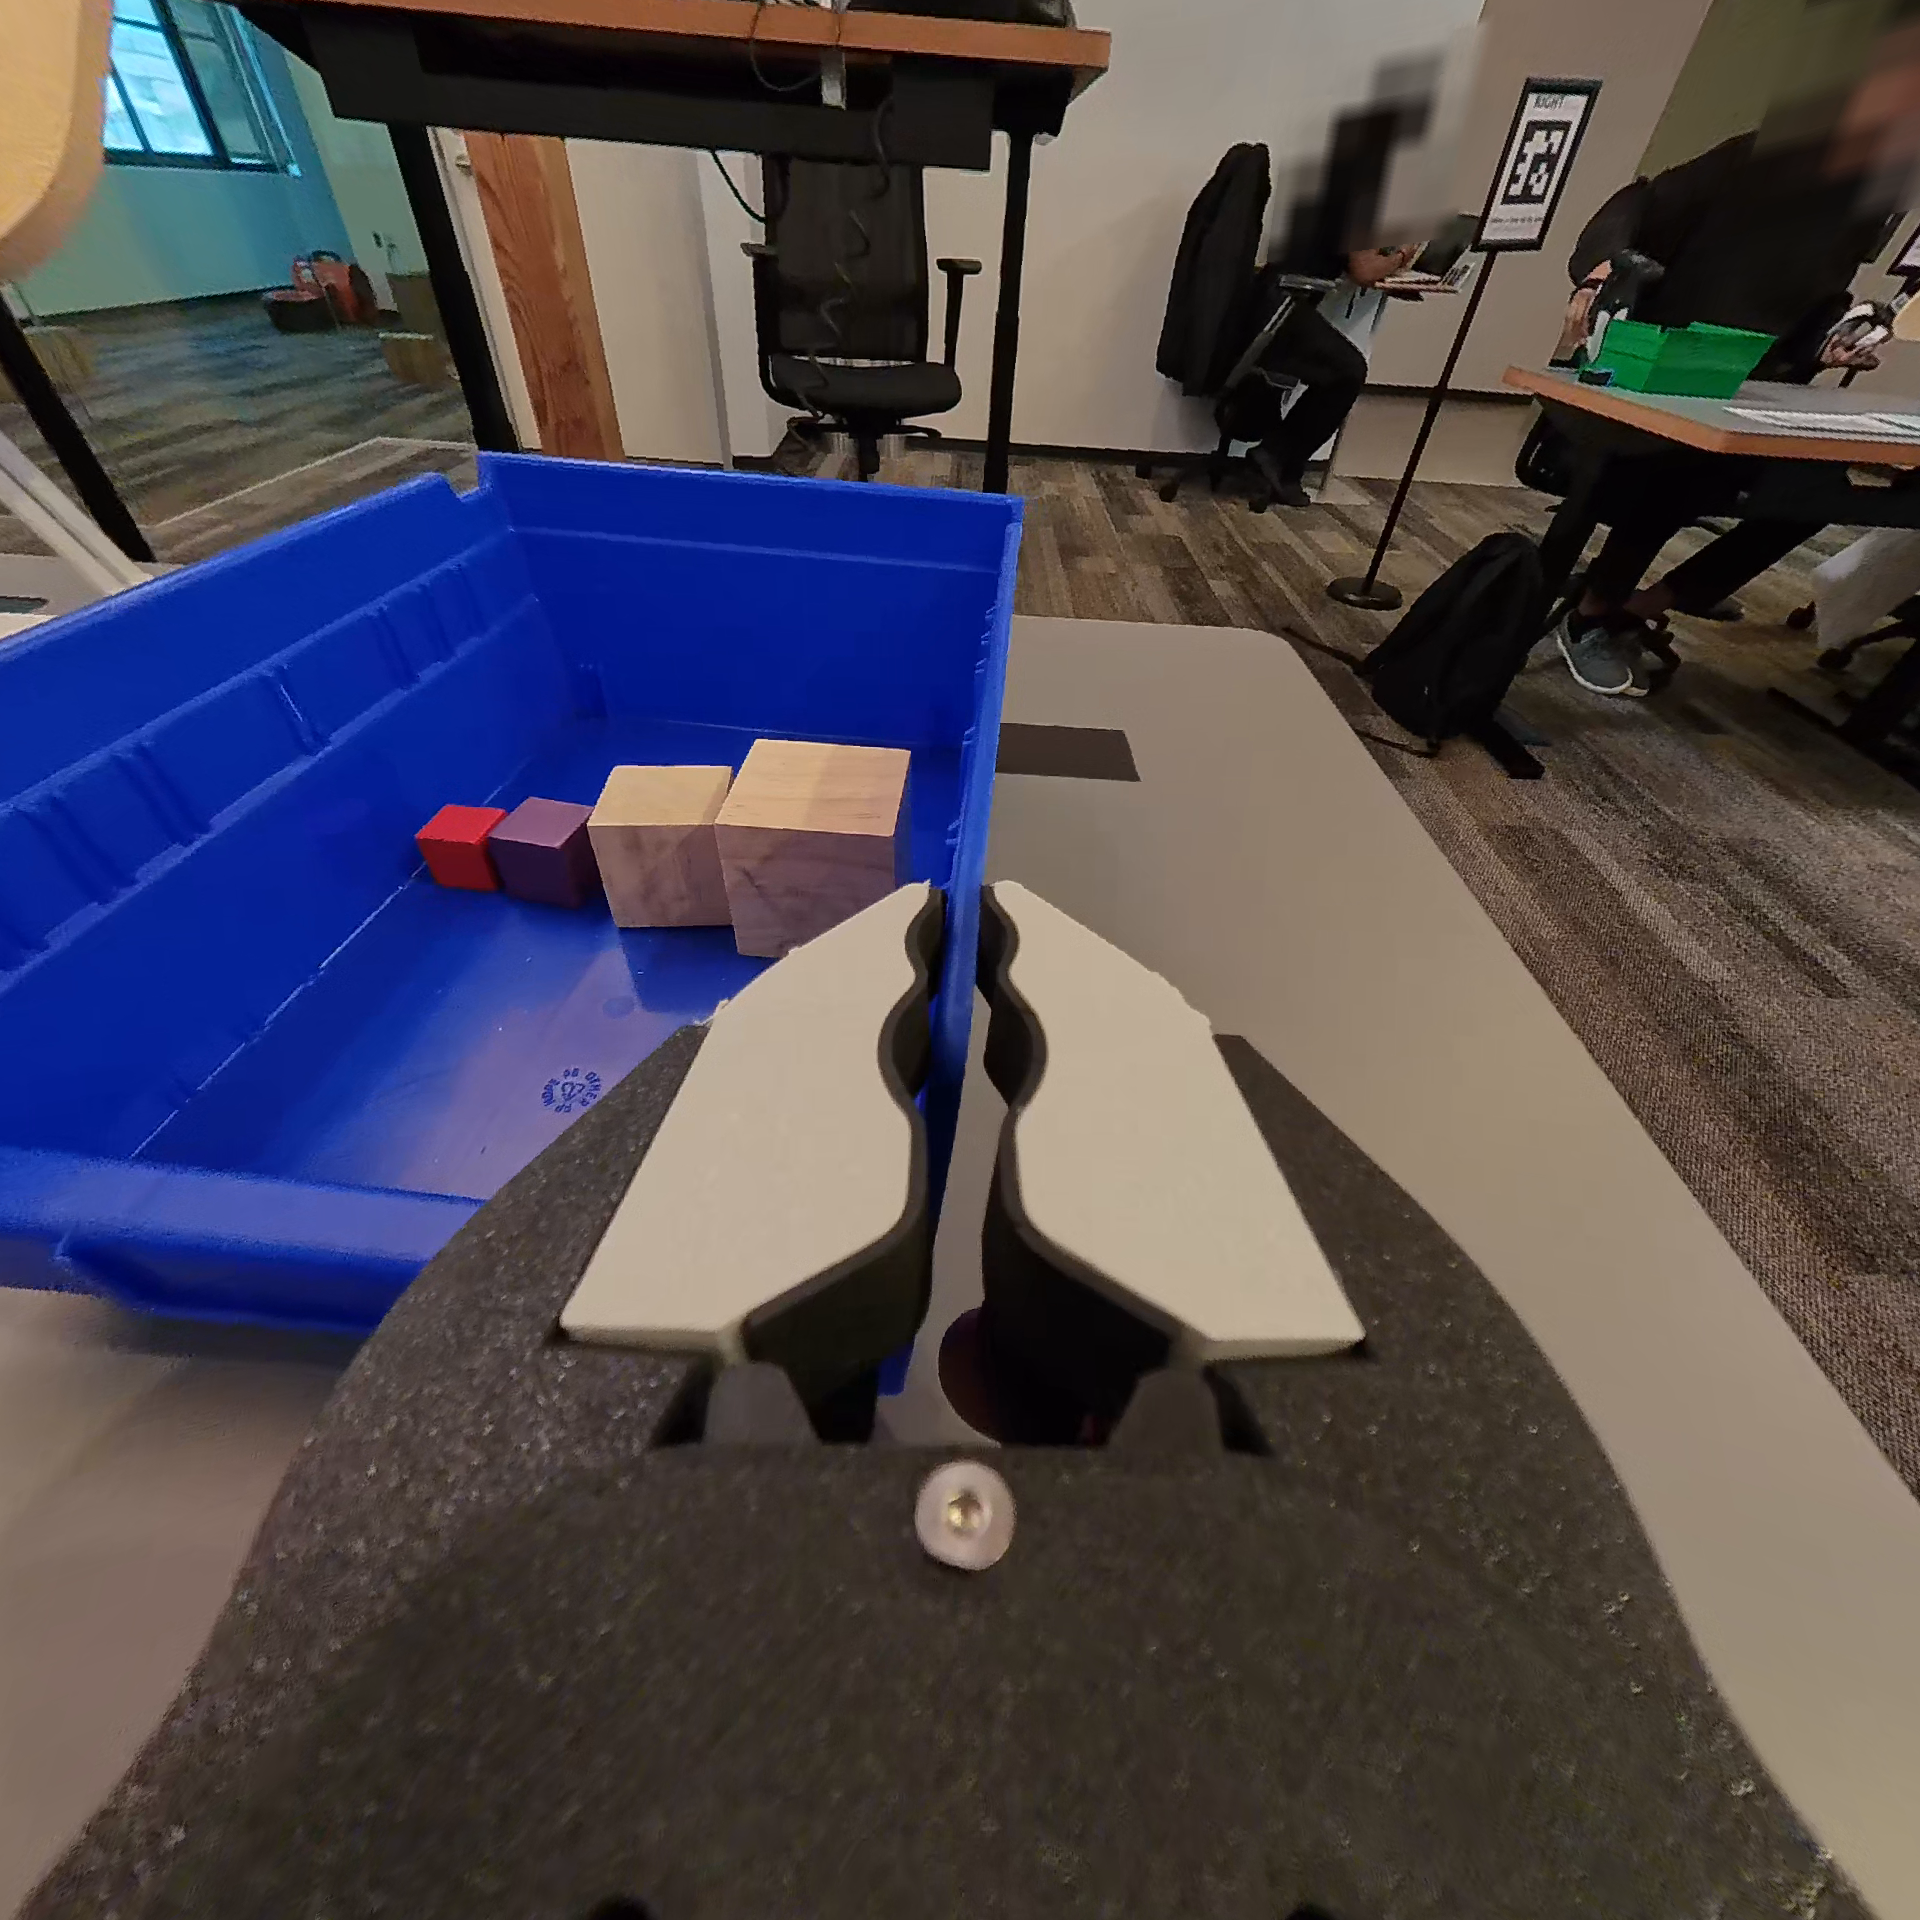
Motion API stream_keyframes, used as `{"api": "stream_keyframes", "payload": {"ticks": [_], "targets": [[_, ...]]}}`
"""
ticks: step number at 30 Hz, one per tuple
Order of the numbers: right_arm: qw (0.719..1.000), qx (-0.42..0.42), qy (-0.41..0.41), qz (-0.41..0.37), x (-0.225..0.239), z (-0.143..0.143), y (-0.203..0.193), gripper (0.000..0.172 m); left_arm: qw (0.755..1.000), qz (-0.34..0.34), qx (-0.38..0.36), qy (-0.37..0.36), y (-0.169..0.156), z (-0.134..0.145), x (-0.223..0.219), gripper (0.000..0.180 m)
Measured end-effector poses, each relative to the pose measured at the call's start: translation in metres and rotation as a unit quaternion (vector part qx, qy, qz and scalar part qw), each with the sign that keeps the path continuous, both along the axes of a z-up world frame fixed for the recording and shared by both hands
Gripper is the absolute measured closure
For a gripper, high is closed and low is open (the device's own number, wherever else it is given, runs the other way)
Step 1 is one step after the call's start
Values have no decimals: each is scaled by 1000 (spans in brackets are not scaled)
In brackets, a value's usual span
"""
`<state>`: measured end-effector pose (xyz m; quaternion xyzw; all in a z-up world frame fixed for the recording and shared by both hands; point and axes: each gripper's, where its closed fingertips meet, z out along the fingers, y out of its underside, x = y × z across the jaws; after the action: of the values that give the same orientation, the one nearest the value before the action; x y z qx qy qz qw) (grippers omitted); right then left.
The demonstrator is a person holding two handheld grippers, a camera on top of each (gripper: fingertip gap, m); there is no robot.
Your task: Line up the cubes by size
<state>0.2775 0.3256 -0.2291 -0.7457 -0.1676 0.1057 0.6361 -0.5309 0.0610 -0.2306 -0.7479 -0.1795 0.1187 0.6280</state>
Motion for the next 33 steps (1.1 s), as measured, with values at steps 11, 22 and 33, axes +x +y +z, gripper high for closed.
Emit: {"api": "stream_keyframes", "payload": {"ticks": [11, 22, 33], "targets": [[1000, 2, -3, 18, -16, 0, -30, 167, 999, -15, -35, 15, -12, 8, 14, 178], [996, -7, 11, 85, -58, 0, -81, 167, 998, 0, -48, 31, -99, 30, 32, 178], [987, -11, 19, 157, -124, 1, -145, 168, 999, 4, -24, 38, -140, 58, 51, 178]]}}
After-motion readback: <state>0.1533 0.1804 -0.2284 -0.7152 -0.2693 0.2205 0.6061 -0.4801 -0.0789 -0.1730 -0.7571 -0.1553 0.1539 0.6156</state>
